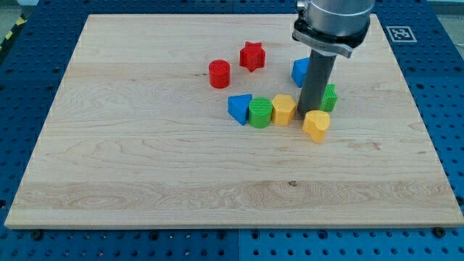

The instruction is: Push the yellow heart right a bit

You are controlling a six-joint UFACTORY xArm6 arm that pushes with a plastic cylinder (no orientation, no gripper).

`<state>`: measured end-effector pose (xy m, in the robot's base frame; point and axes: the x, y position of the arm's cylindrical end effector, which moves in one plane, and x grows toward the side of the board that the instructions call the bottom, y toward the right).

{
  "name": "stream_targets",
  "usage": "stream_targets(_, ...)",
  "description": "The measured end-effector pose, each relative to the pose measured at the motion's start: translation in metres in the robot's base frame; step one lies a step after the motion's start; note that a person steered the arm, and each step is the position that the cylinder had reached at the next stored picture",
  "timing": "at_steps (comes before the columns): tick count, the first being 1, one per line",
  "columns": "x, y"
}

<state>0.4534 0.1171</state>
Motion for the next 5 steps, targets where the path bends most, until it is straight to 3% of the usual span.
stream_targets(5,0.103,-0.001)
